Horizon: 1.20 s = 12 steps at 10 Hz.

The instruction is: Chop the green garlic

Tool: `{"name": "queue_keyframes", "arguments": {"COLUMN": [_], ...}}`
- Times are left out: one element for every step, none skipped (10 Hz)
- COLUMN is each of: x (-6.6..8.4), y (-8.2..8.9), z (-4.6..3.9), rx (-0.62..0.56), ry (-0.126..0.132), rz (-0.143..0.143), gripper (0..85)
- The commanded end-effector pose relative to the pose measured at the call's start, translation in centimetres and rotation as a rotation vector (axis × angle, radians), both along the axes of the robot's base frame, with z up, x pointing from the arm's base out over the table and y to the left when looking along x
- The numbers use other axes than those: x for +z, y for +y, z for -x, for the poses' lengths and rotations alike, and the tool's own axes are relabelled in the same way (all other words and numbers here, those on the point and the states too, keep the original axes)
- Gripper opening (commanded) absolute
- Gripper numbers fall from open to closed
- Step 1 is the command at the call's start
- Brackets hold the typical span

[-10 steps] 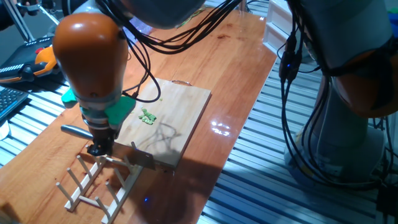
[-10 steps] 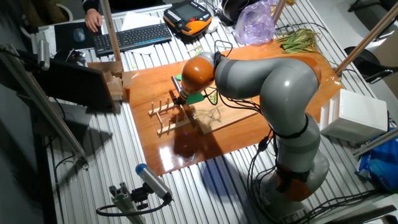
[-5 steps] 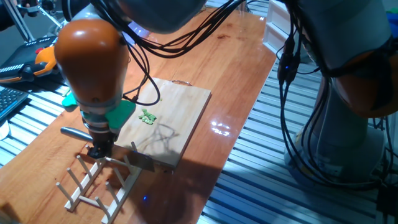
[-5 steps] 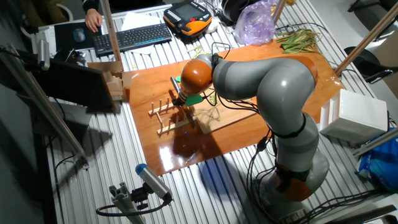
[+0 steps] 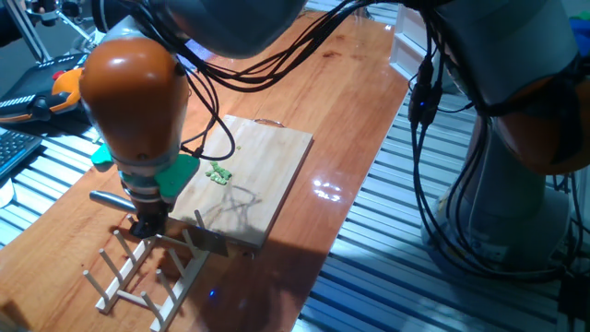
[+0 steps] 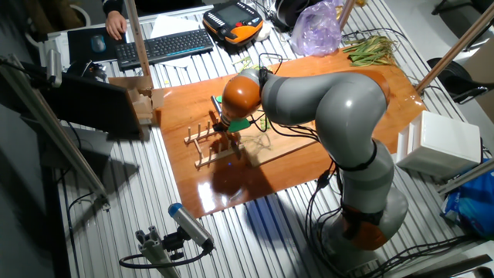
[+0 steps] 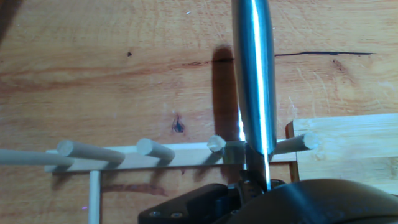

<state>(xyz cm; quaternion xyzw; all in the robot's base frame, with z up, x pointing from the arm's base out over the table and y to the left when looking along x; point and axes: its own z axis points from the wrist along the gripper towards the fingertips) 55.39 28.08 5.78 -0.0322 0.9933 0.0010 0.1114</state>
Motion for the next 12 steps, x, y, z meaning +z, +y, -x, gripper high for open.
{"name": "queue_keyframes", "arguments": {"x": [0.0,0.0,0.0,0.0,0.4,1.3,2.4,3.6,4.8,5.8,6.9,8.2], "y": [0.0,0.0,0.0,-0.1,-0.1,-0.3,-0.2,-0.2,-0.1,-0.1,-0.3,-0.5], "z": [-0.01,-0.01,-0.01,-0.03,-0.03,0.02,0.27,0.62,1.04,1.32,1.41,1.30], "rx": [-0.008,-0.016,-0.017,-0.019,-0.017,-0.017,-0.026,-0.038,-0.048,-0.057,-0.057,-0.048], "ry": [0.002,0.002,0.002,0.005,0.017,0.039,0.059,0.077,0.098,0.111,0.135,0.163], "rz": [0.010,0.013,0.019,0.017,0.011,0.007,0.001,-0.010,-0.013,-0.015,-0.029,-0.043], "gripper": [17.0,34.0,34.0,34.0,34.0,34.0,34.0,34.0,34.0,34.0,34.0,34.0]}}
